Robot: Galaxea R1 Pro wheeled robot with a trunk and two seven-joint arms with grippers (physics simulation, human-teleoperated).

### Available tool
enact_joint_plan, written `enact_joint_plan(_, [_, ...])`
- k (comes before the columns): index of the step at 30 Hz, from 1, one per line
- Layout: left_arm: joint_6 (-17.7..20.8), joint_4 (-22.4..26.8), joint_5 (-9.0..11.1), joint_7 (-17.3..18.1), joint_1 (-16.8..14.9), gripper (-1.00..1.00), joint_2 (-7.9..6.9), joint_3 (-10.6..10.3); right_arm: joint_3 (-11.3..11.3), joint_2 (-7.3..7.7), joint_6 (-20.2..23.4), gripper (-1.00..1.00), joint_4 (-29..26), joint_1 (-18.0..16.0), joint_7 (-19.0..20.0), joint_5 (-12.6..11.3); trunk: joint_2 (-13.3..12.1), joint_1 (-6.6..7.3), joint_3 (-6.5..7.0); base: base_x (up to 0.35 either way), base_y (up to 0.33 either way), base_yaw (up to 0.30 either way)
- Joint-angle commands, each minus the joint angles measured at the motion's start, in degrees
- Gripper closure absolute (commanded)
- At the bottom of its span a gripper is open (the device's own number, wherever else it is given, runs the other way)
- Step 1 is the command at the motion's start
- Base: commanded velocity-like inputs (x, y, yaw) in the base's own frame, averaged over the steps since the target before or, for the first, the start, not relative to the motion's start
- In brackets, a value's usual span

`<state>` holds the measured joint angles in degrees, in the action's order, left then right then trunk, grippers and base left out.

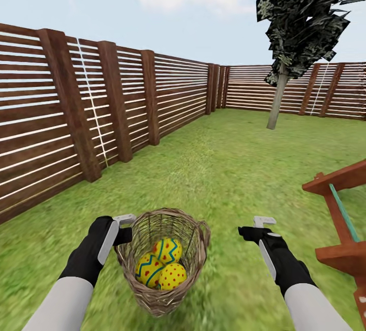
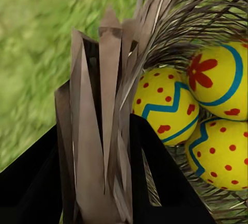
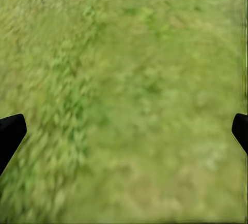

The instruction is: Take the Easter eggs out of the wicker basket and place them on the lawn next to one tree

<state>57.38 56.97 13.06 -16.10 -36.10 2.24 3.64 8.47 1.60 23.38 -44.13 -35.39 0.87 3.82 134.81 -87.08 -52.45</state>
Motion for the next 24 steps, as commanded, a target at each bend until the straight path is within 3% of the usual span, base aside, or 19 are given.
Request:
enact_joint_plan(1, [0.10,0.07,1.13,-0.42,-0.03,1.00,0.05,0.13,0.06,-0.03,0.33,-1.00,-0.06,-0.03,0.09,0.40,-0.39,0.24,0.20,0.000,0.000,-0.212])
enact_joint_plan(24, [0.10,0.12,1.11,-0.42,-0.03,1.00,-0.01,0.15,0.14,0.07,0.27,-1.00,0.15,-0.03,0.09,0.25,-9.62,5.29,5.90,0.000,0.000,-0.212])
